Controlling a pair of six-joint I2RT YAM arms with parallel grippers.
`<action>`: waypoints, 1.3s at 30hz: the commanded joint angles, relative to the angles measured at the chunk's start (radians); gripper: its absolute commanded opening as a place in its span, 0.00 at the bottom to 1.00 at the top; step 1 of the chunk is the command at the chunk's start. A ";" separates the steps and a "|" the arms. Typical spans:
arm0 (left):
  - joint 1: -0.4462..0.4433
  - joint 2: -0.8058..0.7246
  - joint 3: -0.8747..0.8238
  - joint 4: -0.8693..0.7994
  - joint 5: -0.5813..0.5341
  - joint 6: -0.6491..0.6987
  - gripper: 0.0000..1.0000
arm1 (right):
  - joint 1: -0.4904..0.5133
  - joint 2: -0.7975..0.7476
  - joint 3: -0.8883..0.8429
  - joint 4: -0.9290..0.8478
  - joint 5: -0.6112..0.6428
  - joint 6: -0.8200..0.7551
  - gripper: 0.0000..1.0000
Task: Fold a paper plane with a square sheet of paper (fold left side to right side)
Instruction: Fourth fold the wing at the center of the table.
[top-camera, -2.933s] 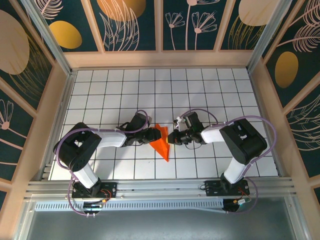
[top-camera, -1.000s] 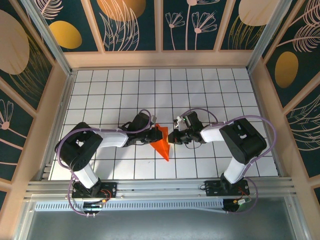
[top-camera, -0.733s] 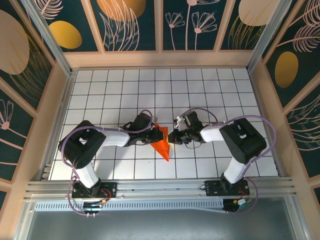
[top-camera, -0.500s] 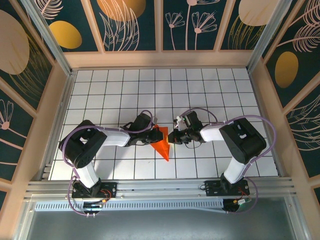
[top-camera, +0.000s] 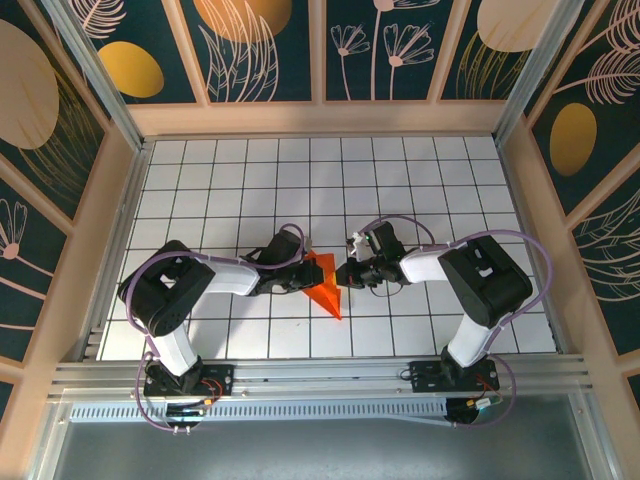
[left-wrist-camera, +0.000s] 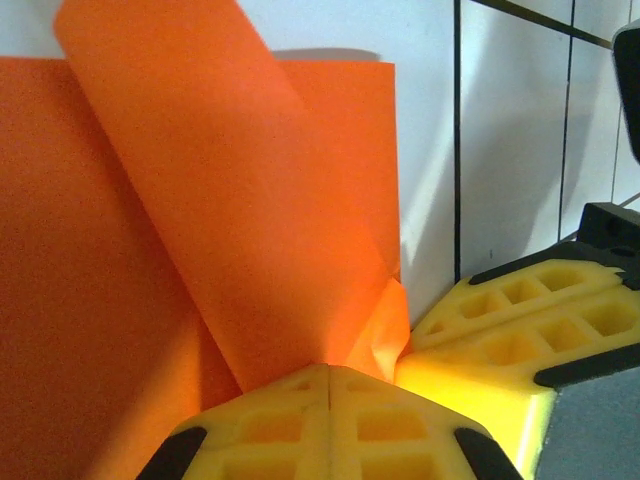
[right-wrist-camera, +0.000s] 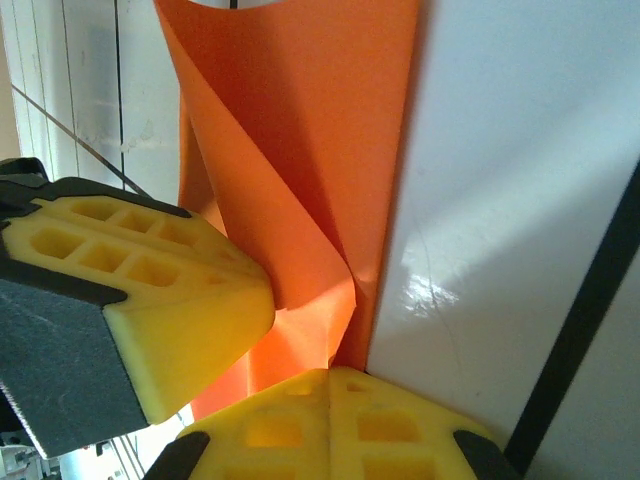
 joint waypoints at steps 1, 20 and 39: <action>-0.003 0.019 -0.024 0.012 -0.027 -0.010 0.00 | 0.007 0.071 -0.019 -0.092 0.116 -0.044 0.00; -0.004 0.042 -0.033 -0.001 -0.047 -0.006 0.00 | 0.001 -0.094 0.065 -0.134 0.084 -0.031 0.20; -0.003 0.033 -0.030 -0.016 -0.058 -0.001 0.00 | 0.147 -0.280 -0.065 -0.153 -0.008 0.064 0.00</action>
